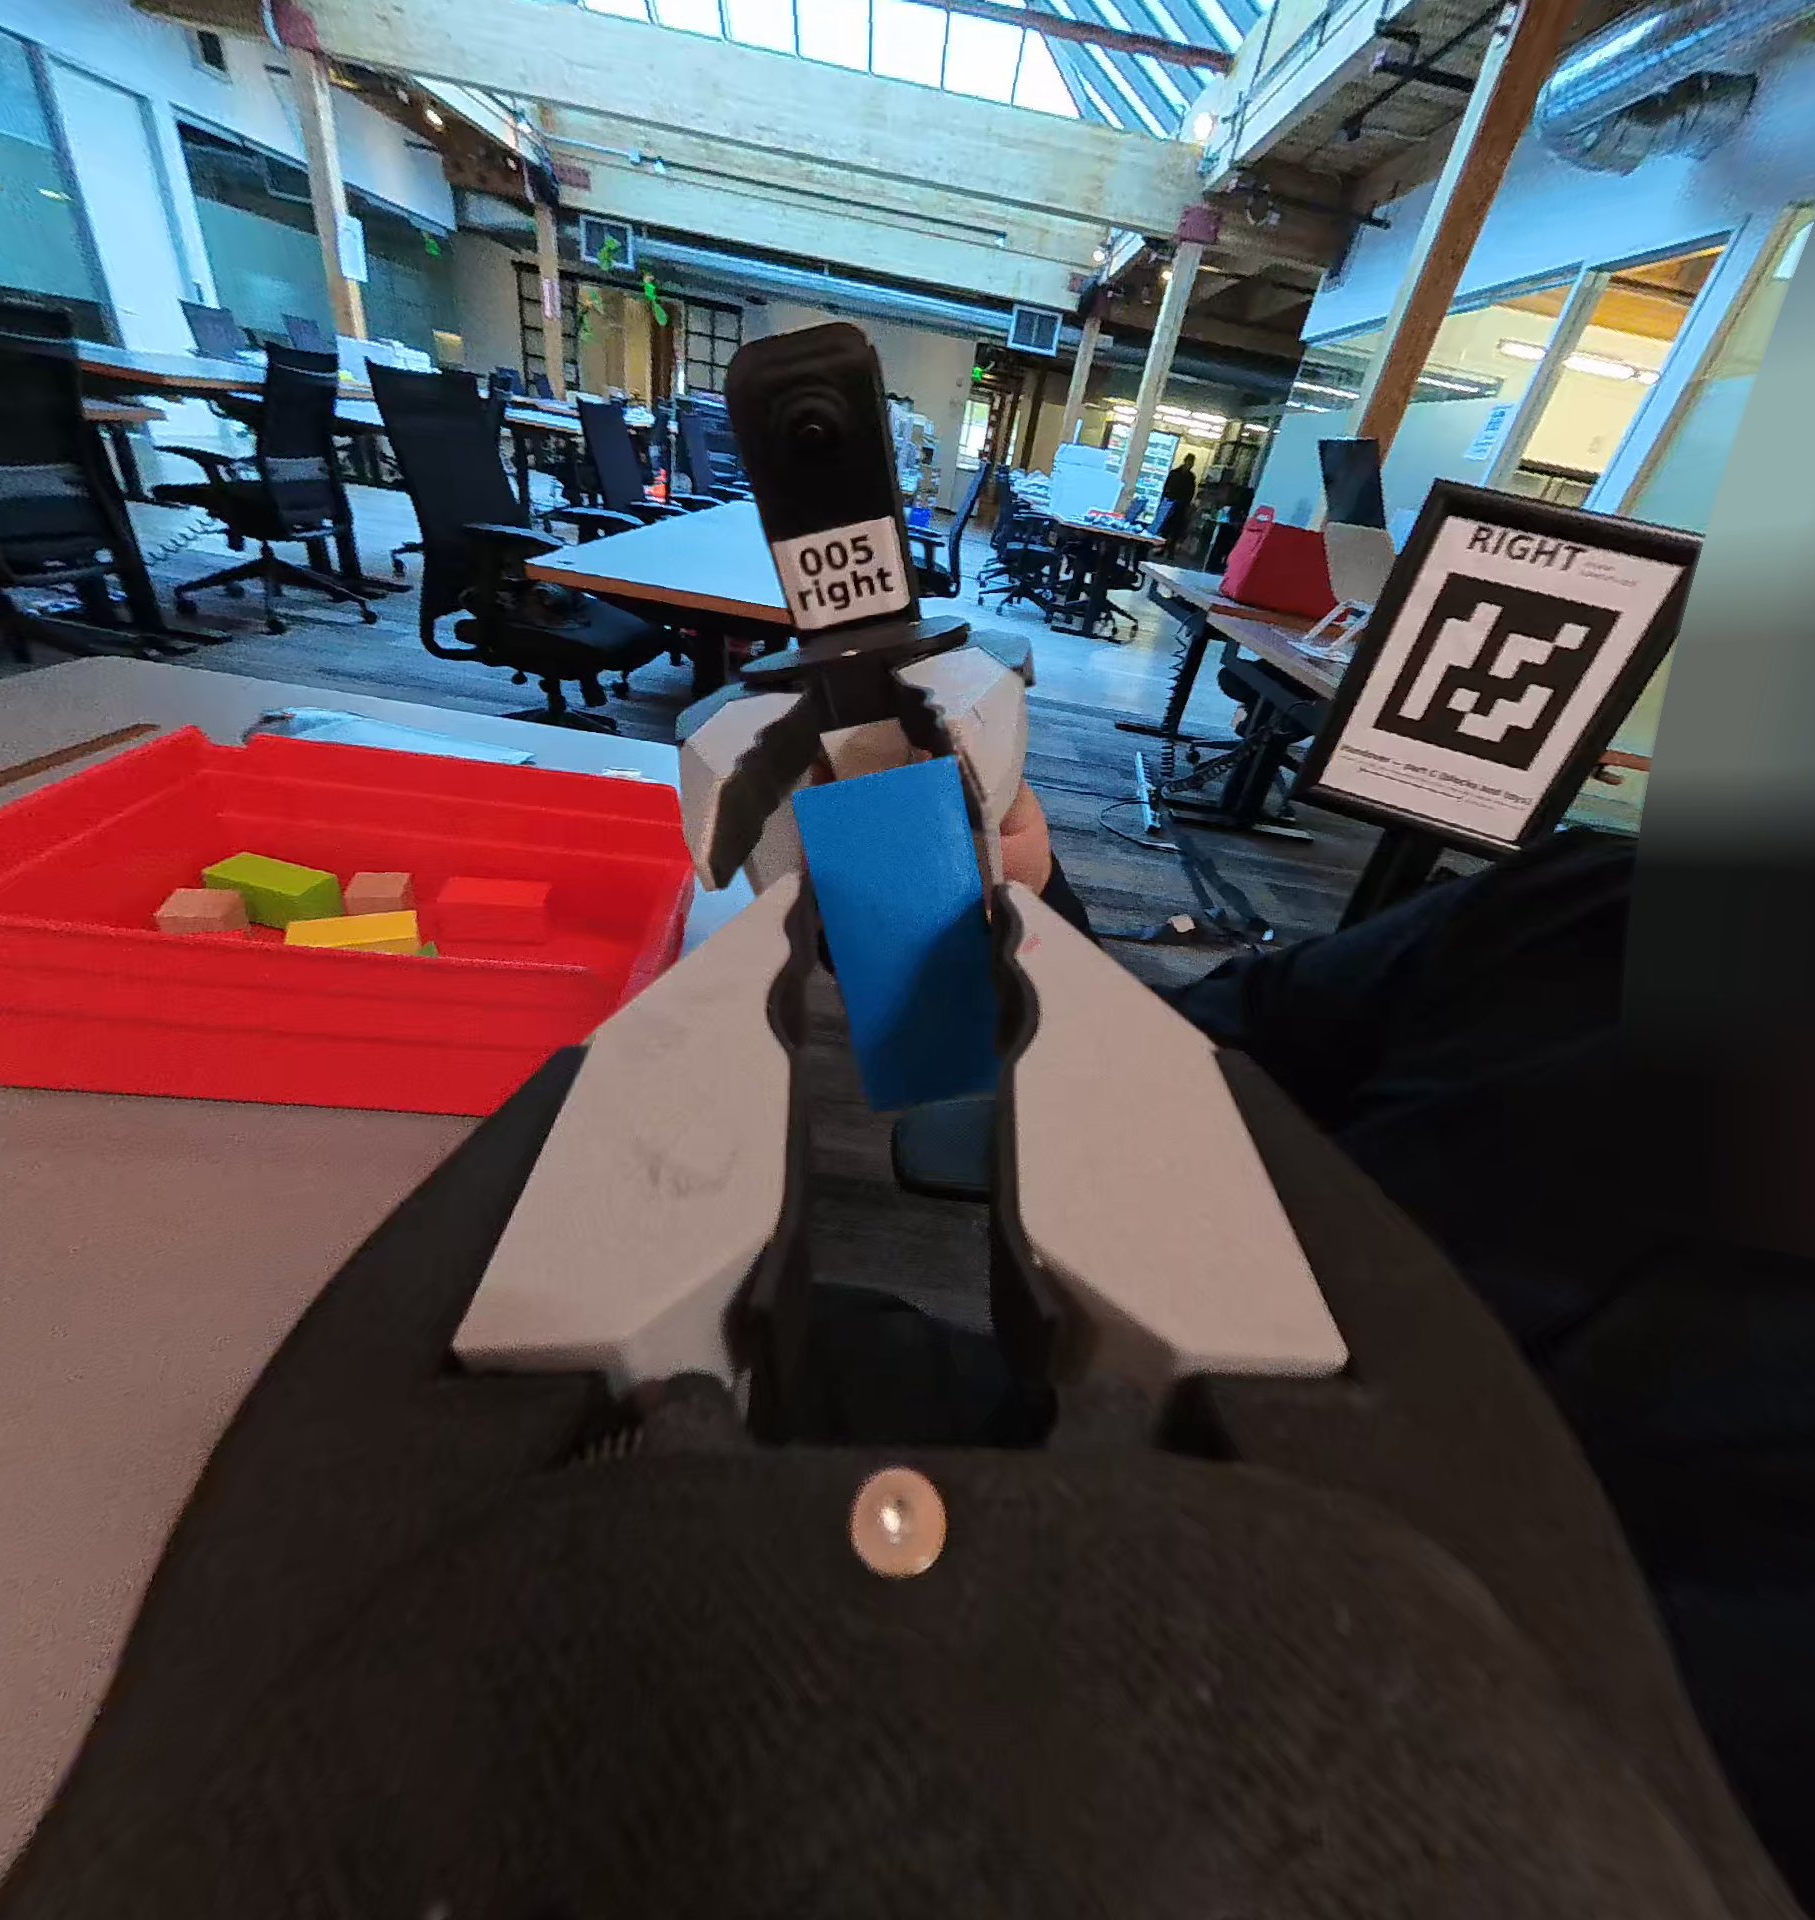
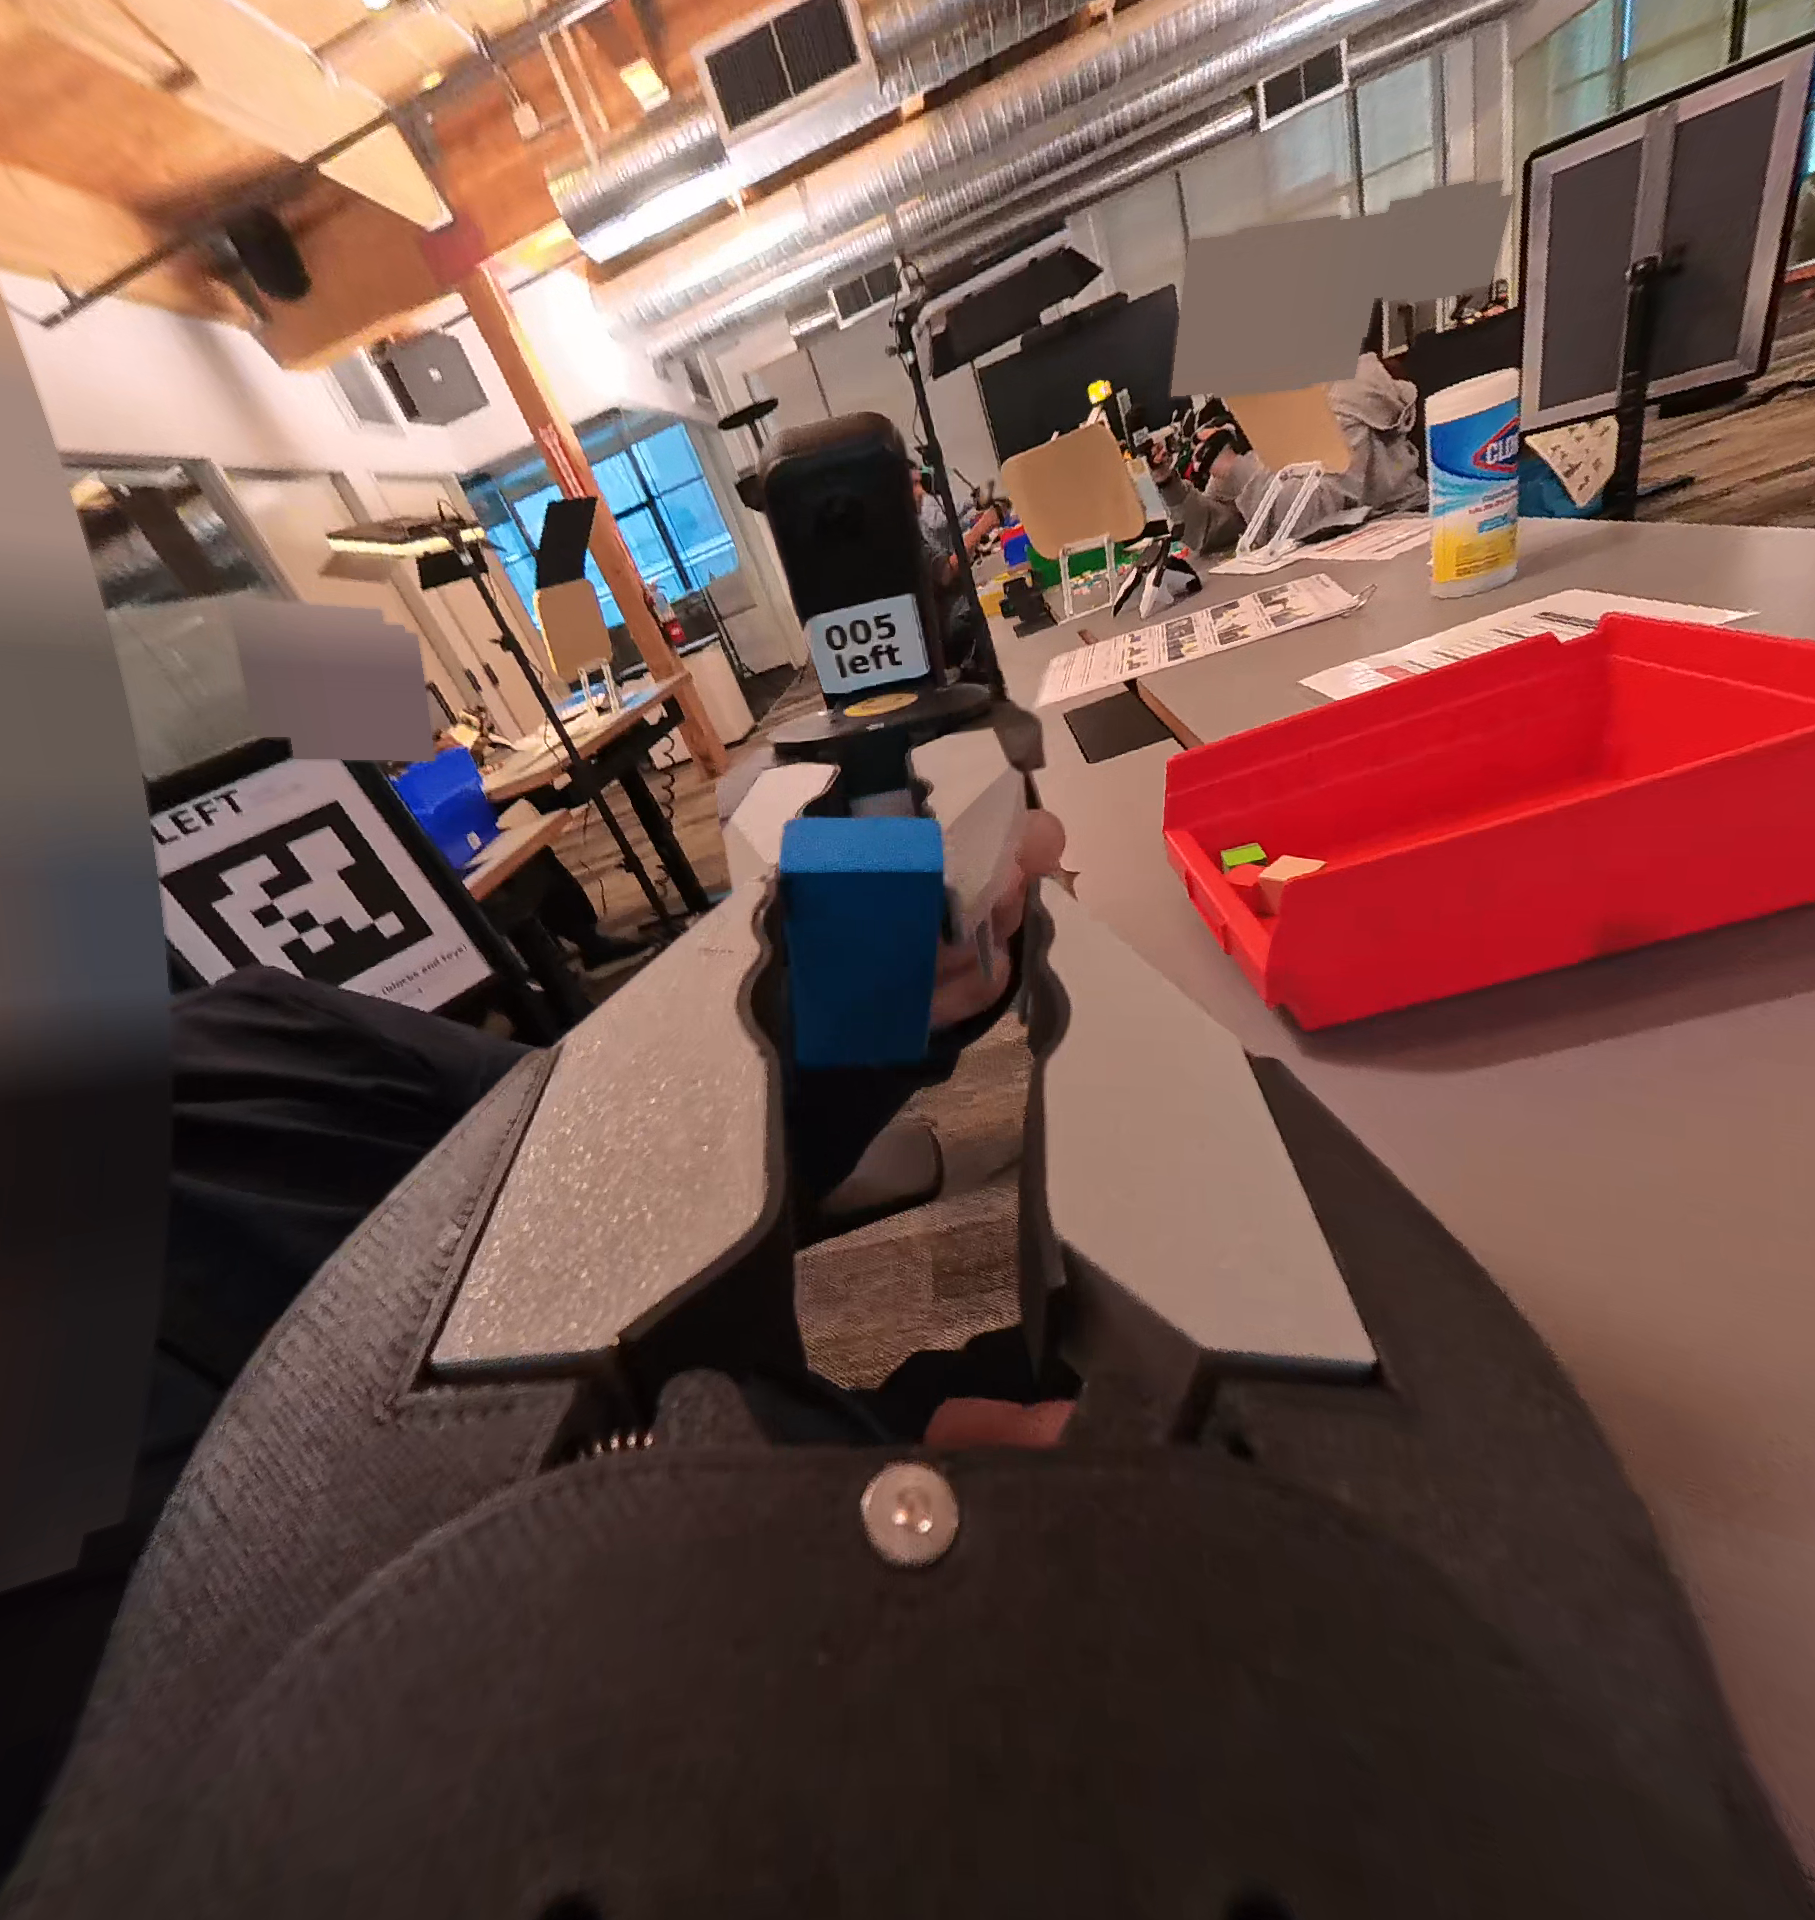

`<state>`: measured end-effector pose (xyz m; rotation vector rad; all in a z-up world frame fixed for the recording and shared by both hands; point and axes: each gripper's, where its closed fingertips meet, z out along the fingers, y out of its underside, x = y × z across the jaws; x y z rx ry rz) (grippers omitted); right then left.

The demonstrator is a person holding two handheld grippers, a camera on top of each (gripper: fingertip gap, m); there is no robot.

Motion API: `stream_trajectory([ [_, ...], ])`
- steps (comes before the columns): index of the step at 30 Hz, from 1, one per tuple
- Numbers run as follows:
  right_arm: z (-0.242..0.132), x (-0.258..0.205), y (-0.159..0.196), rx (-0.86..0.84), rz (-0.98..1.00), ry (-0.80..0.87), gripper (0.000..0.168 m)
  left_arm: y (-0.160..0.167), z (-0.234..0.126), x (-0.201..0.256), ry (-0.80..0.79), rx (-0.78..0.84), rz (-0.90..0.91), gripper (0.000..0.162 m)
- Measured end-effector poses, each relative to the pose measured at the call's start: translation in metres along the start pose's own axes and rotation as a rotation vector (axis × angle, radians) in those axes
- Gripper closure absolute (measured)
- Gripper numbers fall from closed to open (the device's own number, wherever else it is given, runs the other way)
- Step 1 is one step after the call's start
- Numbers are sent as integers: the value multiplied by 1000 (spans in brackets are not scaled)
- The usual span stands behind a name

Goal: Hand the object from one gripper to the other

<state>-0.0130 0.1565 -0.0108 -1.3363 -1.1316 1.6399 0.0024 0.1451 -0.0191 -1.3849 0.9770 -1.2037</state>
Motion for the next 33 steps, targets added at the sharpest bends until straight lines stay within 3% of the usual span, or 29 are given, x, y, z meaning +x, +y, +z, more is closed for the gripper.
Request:
stream_trajectory([
  [4,2,-2,0,4,-7,-4,125,4,3,-4,-8,-11,-10,131],
  [9,3,3,4,-16,-64,44,138,7,4,-8,-25,-25,-18,130],
  [21,2,4,5,-7,-8,-28,135,12,5,-11,-89,-65,46,131],
  [33,4,9,2,12,-90,52,137,7,6,-15,-69,-7,-10,131],
])
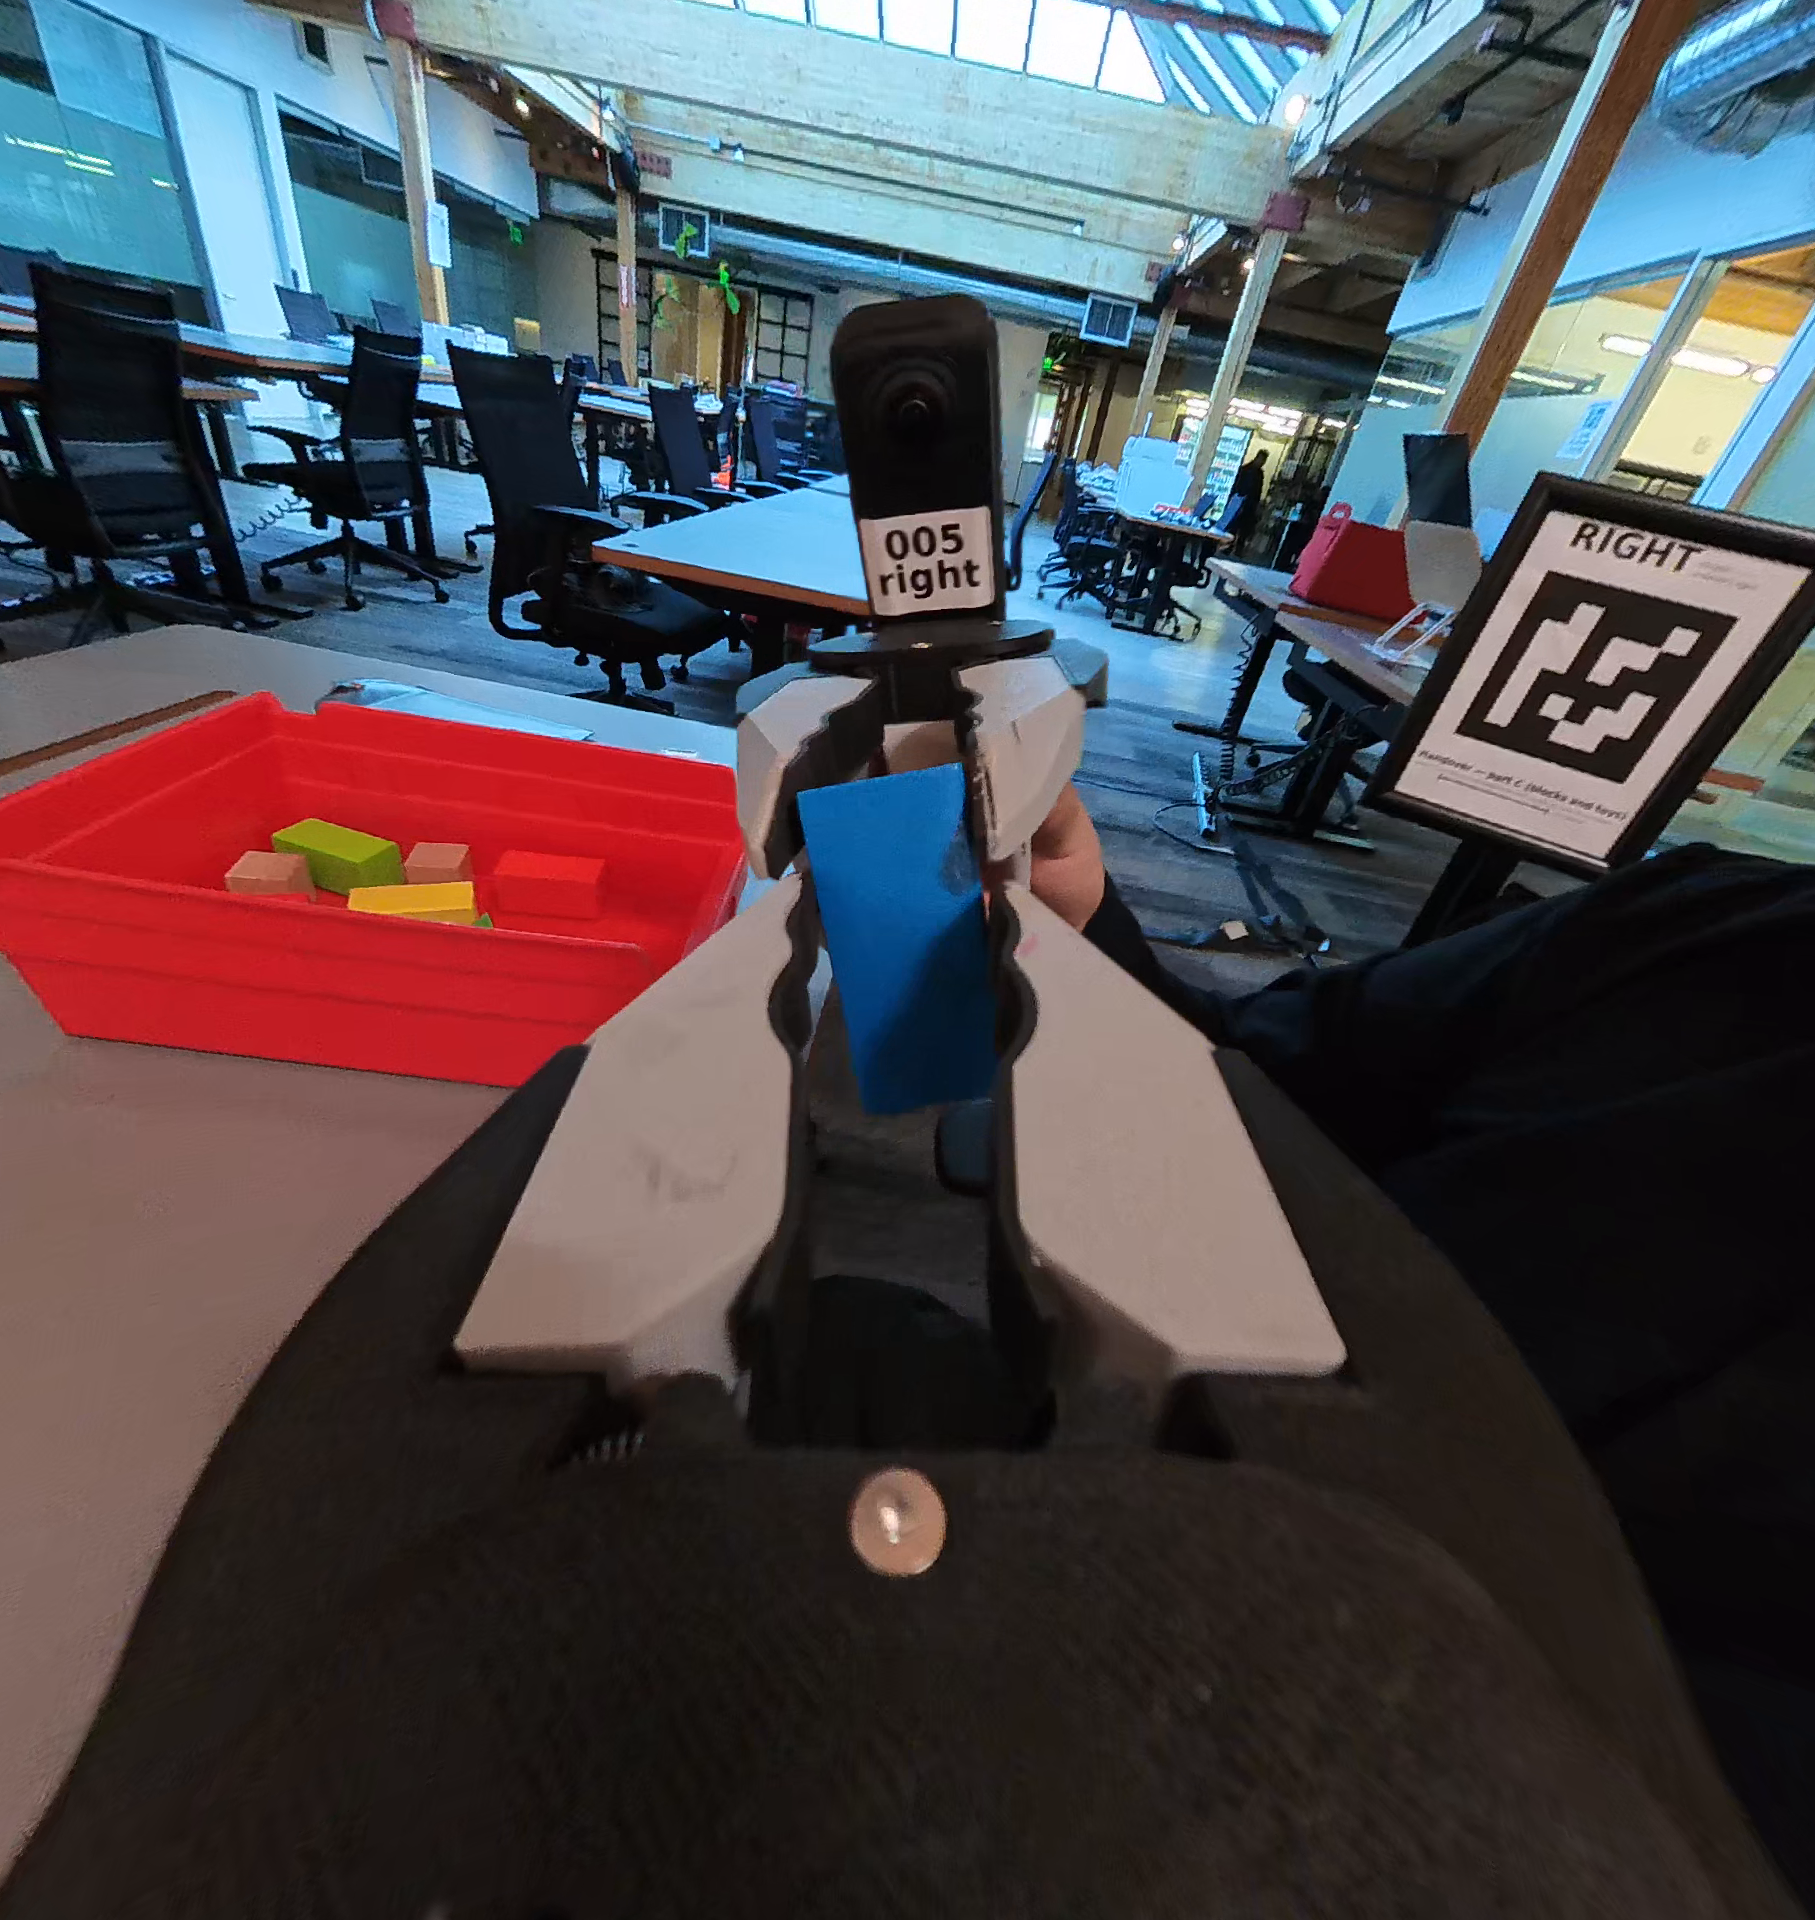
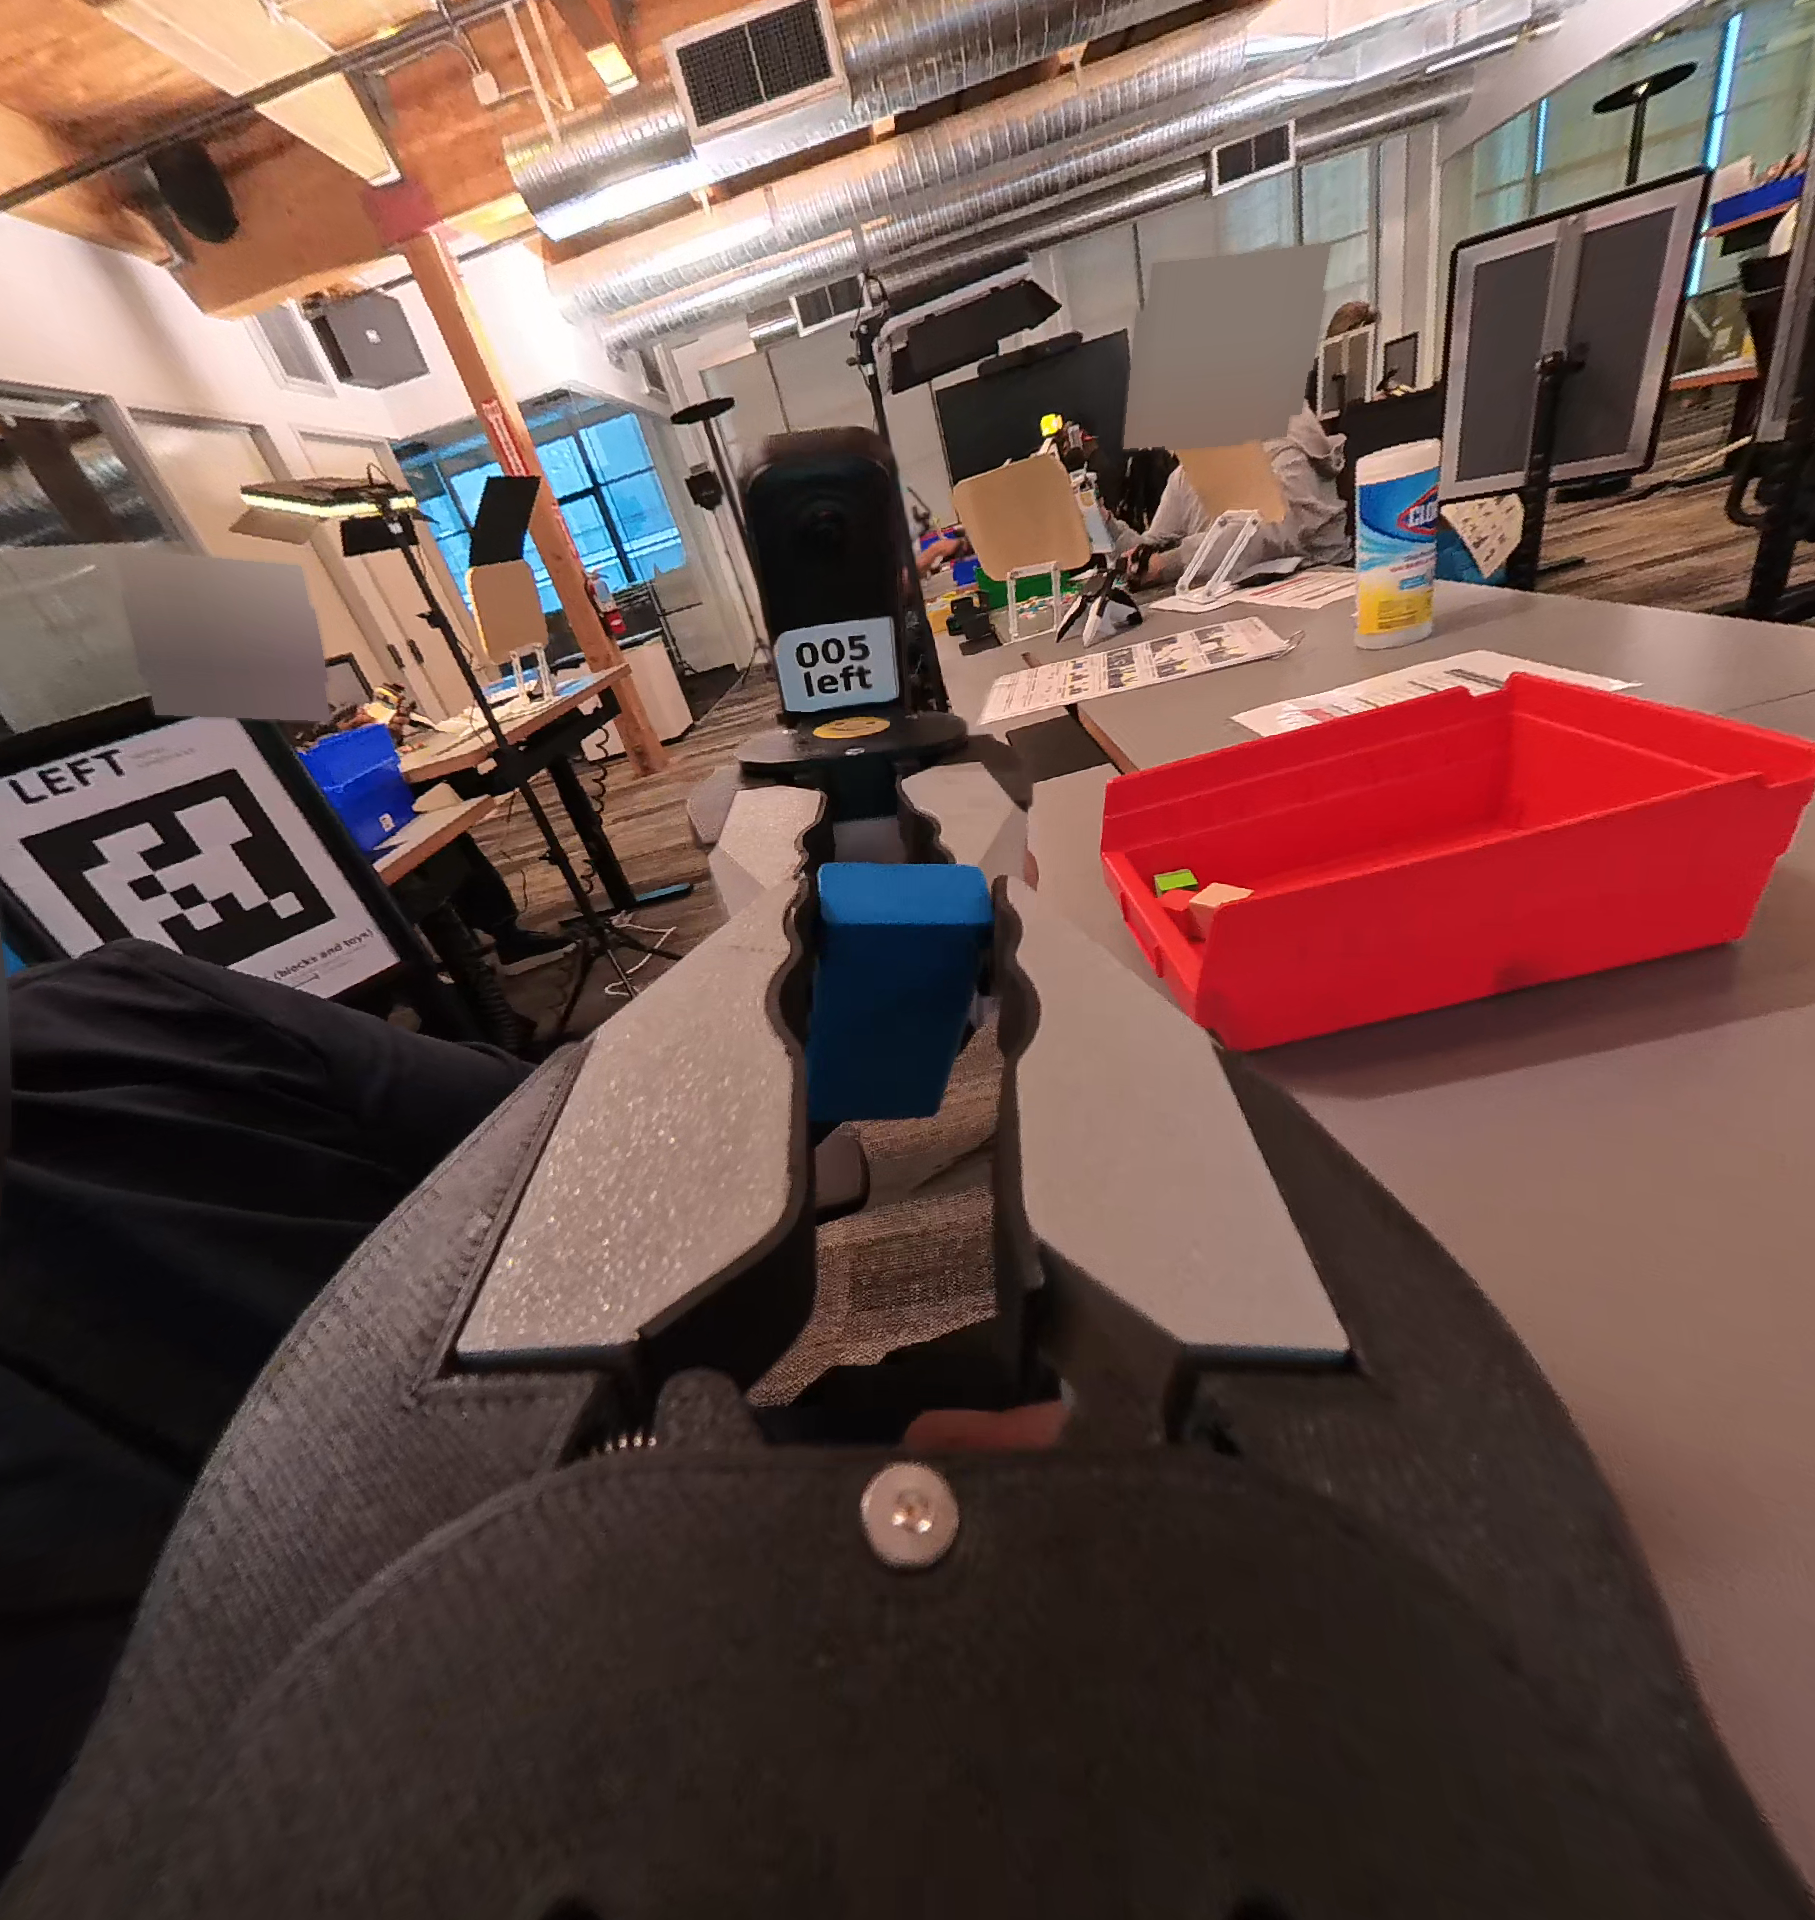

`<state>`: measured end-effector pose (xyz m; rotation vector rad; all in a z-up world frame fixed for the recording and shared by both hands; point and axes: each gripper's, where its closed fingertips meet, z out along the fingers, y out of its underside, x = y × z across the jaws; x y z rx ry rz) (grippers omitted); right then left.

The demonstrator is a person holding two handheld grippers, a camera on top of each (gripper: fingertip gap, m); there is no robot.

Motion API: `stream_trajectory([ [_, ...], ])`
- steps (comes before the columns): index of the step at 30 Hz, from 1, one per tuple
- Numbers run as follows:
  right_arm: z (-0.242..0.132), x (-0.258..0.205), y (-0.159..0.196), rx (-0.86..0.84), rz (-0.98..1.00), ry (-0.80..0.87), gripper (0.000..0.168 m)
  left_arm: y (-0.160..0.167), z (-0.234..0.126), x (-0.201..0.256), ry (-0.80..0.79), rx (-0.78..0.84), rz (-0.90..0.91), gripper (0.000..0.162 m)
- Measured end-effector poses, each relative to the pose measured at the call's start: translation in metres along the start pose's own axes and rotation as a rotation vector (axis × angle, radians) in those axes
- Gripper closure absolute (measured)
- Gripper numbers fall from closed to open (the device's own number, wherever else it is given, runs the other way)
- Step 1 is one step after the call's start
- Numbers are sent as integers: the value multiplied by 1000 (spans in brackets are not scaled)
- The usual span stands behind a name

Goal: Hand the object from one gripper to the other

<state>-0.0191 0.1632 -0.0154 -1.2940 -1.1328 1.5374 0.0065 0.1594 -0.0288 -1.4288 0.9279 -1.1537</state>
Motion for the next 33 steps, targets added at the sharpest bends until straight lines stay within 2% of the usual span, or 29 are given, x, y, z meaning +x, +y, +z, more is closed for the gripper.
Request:
stream_trajectory([
  [12,1,5,5,-27,-14,34,138,10,2,-4,52,-22,-97,133],
  [33,-1,11,4,-19,-21,63,138,29,14,-7,73,-94,-140,131],
])
